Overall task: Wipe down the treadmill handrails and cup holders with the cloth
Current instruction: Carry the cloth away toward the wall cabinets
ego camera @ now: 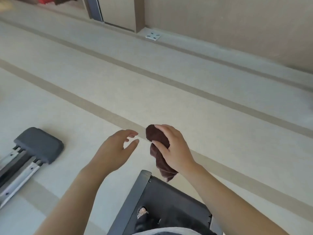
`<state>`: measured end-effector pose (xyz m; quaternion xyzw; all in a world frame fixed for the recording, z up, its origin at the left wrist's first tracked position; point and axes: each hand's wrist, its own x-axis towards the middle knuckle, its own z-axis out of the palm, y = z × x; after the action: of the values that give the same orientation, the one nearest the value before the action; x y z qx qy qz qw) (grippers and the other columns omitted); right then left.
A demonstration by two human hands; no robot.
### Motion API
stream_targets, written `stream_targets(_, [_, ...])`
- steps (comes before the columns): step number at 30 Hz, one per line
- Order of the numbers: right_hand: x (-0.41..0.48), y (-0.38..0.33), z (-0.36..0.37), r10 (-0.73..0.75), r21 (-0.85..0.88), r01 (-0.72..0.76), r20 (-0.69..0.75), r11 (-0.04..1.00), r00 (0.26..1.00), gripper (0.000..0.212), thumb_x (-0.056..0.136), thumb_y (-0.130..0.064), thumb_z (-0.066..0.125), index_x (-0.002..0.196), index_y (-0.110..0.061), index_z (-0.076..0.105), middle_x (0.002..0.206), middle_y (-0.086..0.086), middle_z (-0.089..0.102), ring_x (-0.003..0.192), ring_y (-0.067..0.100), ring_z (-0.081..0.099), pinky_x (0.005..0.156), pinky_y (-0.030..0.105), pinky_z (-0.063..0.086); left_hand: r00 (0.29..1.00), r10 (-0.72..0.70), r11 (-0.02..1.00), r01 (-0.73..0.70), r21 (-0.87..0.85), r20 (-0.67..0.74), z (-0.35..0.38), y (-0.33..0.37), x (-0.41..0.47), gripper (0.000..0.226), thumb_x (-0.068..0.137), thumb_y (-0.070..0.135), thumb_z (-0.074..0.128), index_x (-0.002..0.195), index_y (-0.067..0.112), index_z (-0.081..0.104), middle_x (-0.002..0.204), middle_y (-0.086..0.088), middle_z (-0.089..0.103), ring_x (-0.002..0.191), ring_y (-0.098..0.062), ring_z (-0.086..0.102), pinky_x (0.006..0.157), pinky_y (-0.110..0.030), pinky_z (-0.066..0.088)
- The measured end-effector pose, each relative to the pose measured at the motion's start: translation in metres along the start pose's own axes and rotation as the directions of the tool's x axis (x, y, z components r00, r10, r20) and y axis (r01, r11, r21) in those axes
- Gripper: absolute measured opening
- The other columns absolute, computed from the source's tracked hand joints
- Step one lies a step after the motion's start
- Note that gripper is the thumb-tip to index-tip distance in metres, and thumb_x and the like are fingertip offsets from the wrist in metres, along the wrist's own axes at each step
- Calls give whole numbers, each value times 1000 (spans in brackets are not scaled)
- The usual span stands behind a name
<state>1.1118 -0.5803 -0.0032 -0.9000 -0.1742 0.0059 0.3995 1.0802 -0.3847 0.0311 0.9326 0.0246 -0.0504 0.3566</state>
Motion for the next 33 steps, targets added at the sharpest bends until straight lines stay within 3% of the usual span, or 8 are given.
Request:
stream_targets(4, [8, 22, -24, 94, -19, -96, -78, 995, 992, 41, 90, -32, 58, 130, -29, 48, 131, -9, 51, 121, 14, 42, 99, 8, 20, 995, 86, 996, -85, -24, 58, 13, 21, 44, 28, 90, 36, 50, 116, 30, 54, 113, 16, 56, 100, -5, 55, 72, -8, 35])
stream_targets(10, [26, 67, -70, 199, -9, -204, -180, 979, 963, 42, 88, -34, 55, 129, -28, 50, 130, -7, 53, 120, 16, 44, 102, 22, 30, 960, 211, 977, -206, -45, 185, 46, 69, 112, 27, 90, 37, 49, 117, 32, 55, 114, 17, 55, 100, -2, 53, 74, -8, 35])
stream_targets(14, [44, 107, -102, 234, -19, -244, -209, 970, 949, 41, 90, -31, 56, 130, -29, 48, 132, -7, 51, 121, 15, 43, 102, 22, 29, 939, 254, 967, -254, -30, 232, 75, 102, 160, 27, 90, 37, 49, 116, 31, 55, 114, 15, 56, 101, -5, 54, 74, -14, 38])
stream_targets(23, [97, 192, -171, 298, -23, -318, -288, 948, 910, 41, 90, -30, 57, 131, -31, 47, 132, -10, 51, 122, 14, 43, 103, 26, 34, 881, 355, 929, -370, -13, 313, 135, 174, 262, 28, 91, 40, 46, 117, 34, 53, 115, 17, 55, 101, -3, 52, 72, -8, 35])
stream_targets(33, [261, 303, -184, 262, -5, -280, -338, 960, 904, 42, 89, -30, 59, 130, -31, 49, 131, -10, 52, 121, 14, 44, 103, 29, 35, 874, 395, 913, -408, -15, 282, 172, 170, 458, 29, 90, 41, 47, 117, 33, 52, 115, 15, 55, 102, -4, 53, 72, -9, 35])
